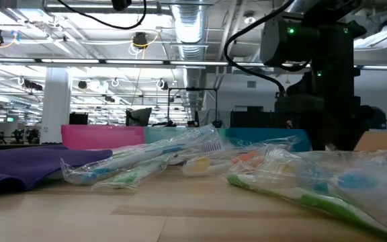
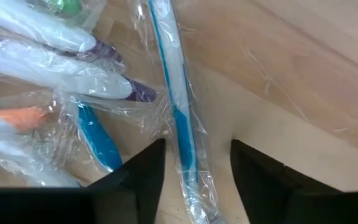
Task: Pick & Place Toothbrushes
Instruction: Put the blue toothbrush into the red bin
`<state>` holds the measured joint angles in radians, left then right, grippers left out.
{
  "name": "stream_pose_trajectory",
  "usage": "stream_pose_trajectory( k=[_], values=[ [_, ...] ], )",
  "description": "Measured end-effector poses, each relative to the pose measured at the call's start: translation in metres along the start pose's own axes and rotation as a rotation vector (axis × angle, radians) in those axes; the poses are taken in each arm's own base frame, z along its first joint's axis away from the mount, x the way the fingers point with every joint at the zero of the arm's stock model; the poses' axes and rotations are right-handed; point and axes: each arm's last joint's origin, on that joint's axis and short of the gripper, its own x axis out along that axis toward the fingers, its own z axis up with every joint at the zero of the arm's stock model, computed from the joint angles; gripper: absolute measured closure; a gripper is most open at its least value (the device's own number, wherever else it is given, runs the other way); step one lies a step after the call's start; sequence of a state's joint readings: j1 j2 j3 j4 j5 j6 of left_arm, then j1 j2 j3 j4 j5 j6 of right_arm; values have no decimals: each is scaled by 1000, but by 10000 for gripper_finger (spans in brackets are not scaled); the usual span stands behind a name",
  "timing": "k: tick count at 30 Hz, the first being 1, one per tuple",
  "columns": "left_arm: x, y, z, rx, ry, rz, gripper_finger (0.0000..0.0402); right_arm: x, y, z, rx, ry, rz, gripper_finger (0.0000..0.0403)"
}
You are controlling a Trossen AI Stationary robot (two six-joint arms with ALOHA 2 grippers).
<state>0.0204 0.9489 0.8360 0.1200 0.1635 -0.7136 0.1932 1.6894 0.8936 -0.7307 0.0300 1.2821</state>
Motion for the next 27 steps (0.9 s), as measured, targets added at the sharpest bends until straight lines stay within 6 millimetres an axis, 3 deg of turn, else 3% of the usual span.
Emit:
stream_pose_trajectory(
  k=[13,20,27],
  values=[
    [0,-1,1,0,-8,-6,275,-7,1,-1,26,27,51,388],
    [0,-1,1,1,-10,-8,275,-26,-7,0,78,8,85,369],
    [0,-1,1,3,-13,-10,275,-56,-24,0,134,-69,104,390]
  ],
)
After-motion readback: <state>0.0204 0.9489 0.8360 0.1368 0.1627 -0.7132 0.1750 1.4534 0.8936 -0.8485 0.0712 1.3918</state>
